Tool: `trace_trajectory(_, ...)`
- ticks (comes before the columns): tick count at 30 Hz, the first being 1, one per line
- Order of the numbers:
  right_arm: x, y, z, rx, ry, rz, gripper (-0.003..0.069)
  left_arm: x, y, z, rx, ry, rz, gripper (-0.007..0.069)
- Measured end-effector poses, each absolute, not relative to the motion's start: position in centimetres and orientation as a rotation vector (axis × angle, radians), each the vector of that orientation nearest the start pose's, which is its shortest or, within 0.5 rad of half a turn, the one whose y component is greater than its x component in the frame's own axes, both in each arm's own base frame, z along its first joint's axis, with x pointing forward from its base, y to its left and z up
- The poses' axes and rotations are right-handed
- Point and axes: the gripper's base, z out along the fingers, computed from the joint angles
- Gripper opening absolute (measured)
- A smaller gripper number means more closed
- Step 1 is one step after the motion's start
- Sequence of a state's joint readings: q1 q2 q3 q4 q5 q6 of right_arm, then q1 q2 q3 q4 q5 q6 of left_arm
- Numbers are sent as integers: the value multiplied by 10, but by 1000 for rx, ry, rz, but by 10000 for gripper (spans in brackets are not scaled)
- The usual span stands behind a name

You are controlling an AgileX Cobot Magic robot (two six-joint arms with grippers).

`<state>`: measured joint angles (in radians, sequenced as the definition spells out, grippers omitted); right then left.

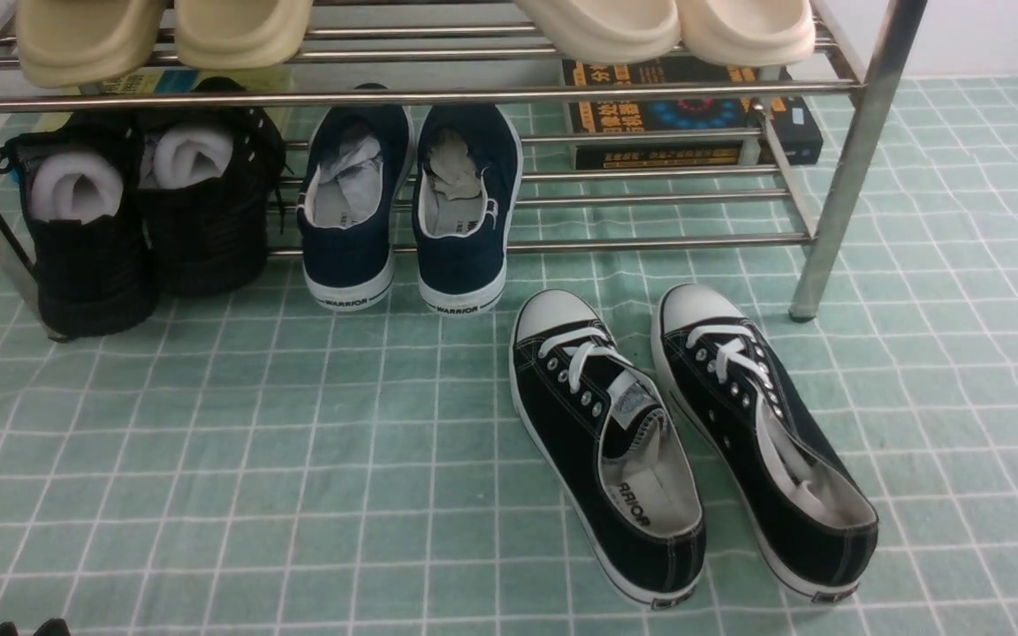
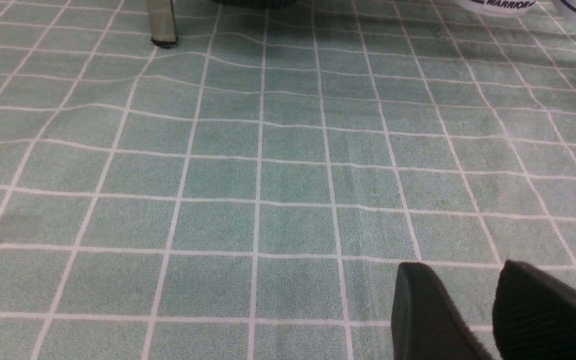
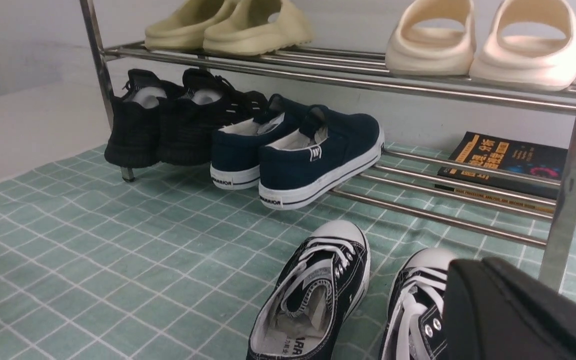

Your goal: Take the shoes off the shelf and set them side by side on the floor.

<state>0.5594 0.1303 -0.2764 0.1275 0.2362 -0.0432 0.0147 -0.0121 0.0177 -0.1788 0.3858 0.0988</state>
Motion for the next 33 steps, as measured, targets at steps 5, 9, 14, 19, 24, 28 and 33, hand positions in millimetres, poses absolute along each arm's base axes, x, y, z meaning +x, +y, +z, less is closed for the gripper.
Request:
trace_trajectory(5,45,31,277,-404,1551,524,-8,52,-5,174,-30,1870,-99,243)
trace_trajectory(9,45,31,277,-404,1551,524,-5,52,-5,174,-30,1870,-99,243)
trace_trajectory(14,45,31,277,-404,1551,524,0,52,-5,174,-30,1870,-99,243)
trace_trajectory(19,45,31,277,-404,1551,524,0,52,-5,174,-30,1870,-99,243)
trace_trajectory(24,45,31,277,-404,1551,524,0,52,-5,174,-30,1870,-99,243)
trace_trajectory(28,44,31,270,-399,1557,517,1,52,-5,174,-30,1870,-99,243)
trace_trajectory(33,50,26,245,-336,1616,403,4,52,-5,174,-30,1870,-99,243)
